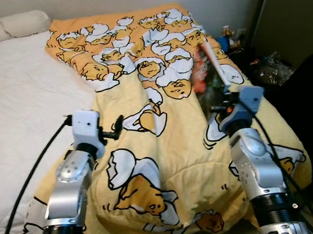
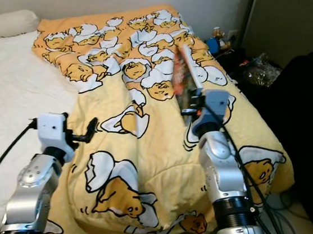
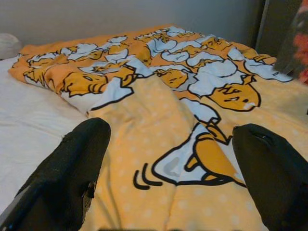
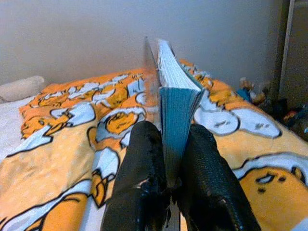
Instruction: Clean up the room
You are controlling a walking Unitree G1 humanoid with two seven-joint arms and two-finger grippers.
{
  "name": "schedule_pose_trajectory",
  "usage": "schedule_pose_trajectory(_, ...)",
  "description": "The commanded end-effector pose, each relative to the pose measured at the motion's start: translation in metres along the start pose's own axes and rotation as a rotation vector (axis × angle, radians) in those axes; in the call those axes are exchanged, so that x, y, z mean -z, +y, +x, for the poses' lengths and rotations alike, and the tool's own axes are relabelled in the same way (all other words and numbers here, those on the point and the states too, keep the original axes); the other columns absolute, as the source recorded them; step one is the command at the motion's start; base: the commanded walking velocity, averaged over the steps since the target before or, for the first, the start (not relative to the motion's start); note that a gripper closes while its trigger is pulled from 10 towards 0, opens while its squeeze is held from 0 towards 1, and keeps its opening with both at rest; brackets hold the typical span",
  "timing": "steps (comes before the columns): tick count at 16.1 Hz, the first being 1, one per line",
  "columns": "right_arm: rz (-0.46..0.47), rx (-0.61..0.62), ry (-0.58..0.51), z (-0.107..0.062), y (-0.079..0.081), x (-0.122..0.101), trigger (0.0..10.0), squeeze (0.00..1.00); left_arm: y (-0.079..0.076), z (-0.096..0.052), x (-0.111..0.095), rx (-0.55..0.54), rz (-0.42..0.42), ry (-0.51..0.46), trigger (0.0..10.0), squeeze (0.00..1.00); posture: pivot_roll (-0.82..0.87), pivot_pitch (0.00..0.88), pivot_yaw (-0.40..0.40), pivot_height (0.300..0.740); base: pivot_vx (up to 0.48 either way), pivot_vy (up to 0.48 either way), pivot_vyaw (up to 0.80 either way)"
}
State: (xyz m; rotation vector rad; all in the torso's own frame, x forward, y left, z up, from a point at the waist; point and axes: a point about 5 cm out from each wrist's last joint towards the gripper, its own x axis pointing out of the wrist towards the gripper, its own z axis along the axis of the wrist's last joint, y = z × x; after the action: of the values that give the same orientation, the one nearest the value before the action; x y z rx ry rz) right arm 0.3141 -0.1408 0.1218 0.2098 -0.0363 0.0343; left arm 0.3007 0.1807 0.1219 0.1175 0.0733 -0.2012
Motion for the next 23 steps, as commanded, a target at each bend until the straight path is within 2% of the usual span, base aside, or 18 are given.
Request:
schedule_pose_trajectory(1,0.005,0.003,-0.045,0.003,-0.001,-0.012,10.0,0.00,-0.002,0.003,-0.003,0.007,0.002,-0.007,10.0,0.00,0.06,0.000,0.048,0.740,0.000,0.337,0.00)
schedule_pose_trajectory(5,-0.003,0.058,0.016,0.003,-0.007,0.000,10.0,0.00,0.001,0.006,-0.004,0.006,0.011,-0.008,10.0,0.00,0.04,0.000,0.059,0.740,0.000,0.337,0.00)
schedule_pose_trajectory(15,-0.016,0.042,0.001,0.010,-0.001,-0.005,10.0,0.00,-0.001,0.011,-0.005,0.022,0.013,-0.011,10.0,0.00,0.03,0.000,0.073,0.740,0.000,0.339,0.00)
schedule_pose_trajectory(19,-0.009,0.037,0.007,0.009,-0.001,-0.004,10.0,0.00,-0.003,0.013,-0.008,-0.016,-0.039,-0.053,10.0,0.00,0.03,0.000,0.070,0.740,0.000,0.338,0.00)
schedule_pose_trajectory(20,-0.006,0.037,0.010,0.009,-0.001,-0.003,10.0,0.00,0.000,0.014,-0.010,-0.049,-0.032,-0.076,10.0,0.07,0.04,0.000,0.069,0.740,0.000,0.398,0.00)
schedule_pose_trajectory(21,-0.004,0.037,0.011,0.009,-0.001,-0.003,10.0,0.00,0.002,0.014,-0.011,-0.072,-0.038,-0.082,10.0,0.08,0.04,0.000,0.068,0.740,0.000,0.382,0.00)
schedule_pose_trajectory(22,-0.002,0.036,0.012,0.009,-0.001,-0.003,10.0,0.00,0.004,0.015,-0.013,-0.116,-0.051,-0.105,10.0,0.24,0.04,0.000,0.067,0.740,0.000,0.311,0.00)
schedule_pose_trajectory(23,0.002,0.036,0.015,0.009,0.000,-0.002,10.0,0.00,0.005,0.016,-0.012,-0.115,-0.057,-0.092,10.0,0.24,0.04,0.000,0.067,0.740,0.000,0.281,0.00)
